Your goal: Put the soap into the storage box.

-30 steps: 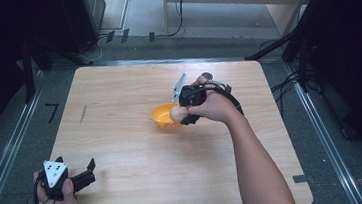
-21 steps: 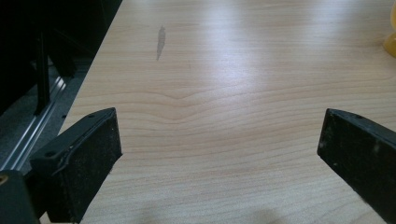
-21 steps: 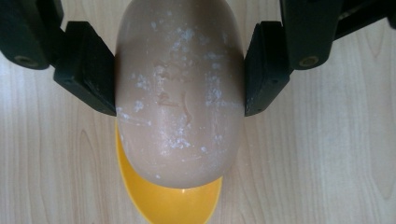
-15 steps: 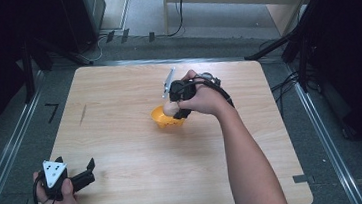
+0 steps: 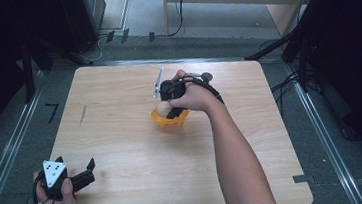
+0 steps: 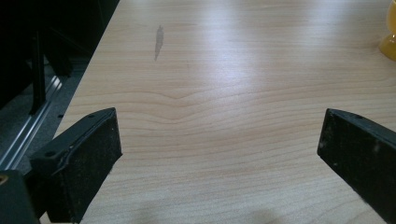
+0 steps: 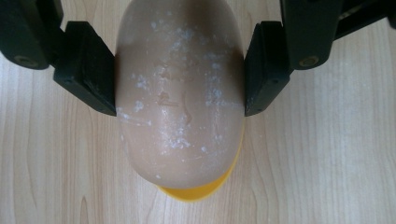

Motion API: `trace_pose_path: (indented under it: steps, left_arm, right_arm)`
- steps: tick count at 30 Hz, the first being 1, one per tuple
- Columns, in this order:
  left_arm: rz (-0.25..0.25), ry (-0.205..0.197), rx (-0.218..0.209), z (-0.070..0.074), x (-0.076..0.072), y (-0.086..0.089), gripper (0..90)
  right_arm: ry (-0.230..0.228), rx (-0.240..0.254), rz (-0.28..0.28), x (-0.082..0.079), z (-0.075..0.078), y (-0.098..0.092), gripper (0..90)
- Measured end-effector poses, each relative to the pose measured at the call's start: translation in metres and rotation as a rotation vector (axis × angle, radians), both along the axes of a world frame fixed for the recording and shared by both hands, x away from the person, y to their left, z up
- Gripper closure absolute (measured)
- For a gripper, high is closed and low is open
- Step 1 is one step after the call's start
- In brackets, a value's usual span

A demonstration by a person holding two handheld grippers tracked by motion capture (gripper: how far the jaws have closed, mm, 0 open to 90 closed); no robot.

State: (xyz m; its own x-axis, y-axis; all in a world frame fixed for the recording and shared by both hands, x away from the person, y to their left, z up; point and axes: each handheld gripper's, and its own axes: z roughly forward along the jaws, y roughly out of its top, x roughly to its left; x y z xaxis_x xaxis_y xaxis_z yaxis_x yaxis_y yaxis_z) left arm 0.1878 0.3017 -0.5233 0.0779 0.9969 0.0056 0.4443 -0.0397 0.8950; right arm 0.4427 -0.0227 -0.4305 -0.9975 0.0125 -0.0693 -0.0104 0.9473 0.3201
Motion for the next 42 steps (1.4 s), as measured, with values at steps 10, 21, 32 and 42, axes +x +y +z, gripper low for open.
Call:
trace_pose_path:
  steps: [10, 21, 32, 42]
  left_arm:
    - [0.006, -0.002, -0.005, 0.0, 0.0, 0.0, 0.0]
    - [0.005, -0.001, -0.008, 0.0, 0.0, 0.001, 0.0]
    - [0.005, -0.003, -0.007, 0.0, 0.0, 0.0, 0.0]
    - [0.0, 0.0, 0.004, 0.0, 0.0, 0.0, 0.0]
  right_arm:
    - [0.033, 0.0, 0.01, 0.007, -0.011, -0.001, 33.3]
    - [0.045, 0.03, -0.011, 0.013, -0.012, 0.0, 34.8]
    - [0.061, 0.045, -0.031, 0.007, -0.007, -0.007, 22.2]
    - [0.107, 0.084, -0.122, -0.001, -0.011, -0.036, 2.9]
